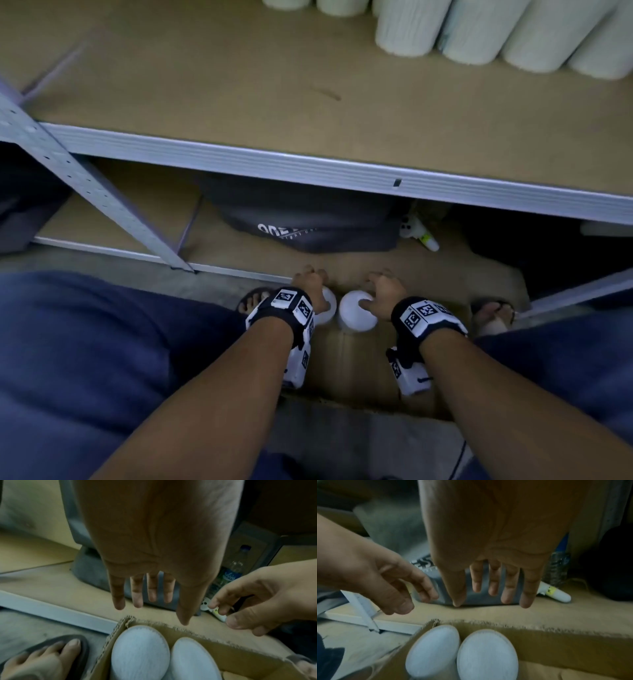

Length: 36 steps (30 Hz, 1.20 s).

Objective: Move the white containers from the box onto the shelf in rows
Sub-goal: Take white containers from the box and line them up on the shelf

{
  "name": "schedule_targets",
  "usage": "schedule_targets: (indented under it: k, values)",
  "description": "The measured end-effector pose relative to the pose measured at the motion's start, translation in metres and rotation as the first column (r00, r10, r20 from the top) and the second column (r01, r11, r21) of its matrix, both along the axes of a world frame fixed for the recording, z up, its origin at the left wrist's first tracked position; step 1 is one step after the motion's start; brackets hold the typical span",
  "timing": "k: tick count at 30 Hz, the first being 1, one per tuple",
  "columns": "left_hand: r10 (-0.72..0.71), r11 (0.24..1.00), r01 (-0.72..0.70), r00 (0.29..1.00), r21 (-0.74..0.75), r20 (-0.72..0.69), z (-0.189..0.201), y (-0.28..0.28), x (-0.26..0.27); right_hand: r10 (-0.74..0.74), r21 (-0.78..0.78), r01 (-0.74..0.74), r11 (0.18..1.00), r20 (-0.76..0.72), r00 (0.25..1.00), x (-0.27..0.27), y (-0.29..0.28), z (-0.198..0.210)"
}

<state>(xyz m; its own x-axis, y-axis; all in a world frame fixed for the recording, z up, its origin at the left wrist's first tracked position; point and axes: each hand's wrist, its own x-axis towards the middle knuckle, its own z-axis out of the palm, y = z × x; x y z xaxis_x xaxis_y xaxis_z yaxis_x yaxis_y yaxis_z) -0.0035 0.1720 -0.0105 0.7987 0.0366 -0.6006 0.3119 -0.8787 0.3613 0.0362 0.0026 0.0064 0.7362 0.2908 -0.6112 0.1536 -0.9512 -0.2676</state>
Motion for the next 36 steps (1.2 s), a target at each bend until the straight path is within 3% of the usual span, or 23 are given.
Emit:
schedule_targets:
  k: [8, 15, 19, 27, 30, 36]
  values:
    - [-0.006, 0.999, 0.011, 0.992, 0.039, -0.127, -0.064, -0.01, 0.002, 0.026, -0.121, -0.036, 0.992, -0.086, 0.996, -0.003, 0.012, -0.067]
    - [-0.114, 0.932, 0.106, 0.994, 0.348, 0.002, -0.089, -0.016, -0.013, -0.016, -0.12, 0.005, 0.993, -0.089, 0.996, -0.008, 0.02, -0.093]
    - [-0.103, 0.925, 0.08, 0.994, 0.372, 0.041, -0.098, -0.017, -0.014, -0.069, -0.101, 0.063, 0.993, -0.061, 0.996, -0.01, 0.025, -0.1]
    - [-0.089, 0.95, 0.087, 0.996, 0.299, -0.007, -0.073, -0.022, -0.003, -0.07, -0.096, 0.064, 0.993, -0.065, 0.995, -0.012, 0.014, -0.084]
    - [-0.031, 0.961, 0.046, 0.998, 0.274, -0.059, -0.058, -0.024, -0.003, -0.087, -0.071, 0.081, 0.994, -0.086, 0.993, -0.005, 0.007, -0.063]
    - [-0.07, 0.971, 0.086, 0.994, 0.222, -0.079, 0.003, -0.02, 0.009, 0.011, -0.061, -0.013, 0.998, -0.027, 1.0, 0.008, 0.003, 0.005]
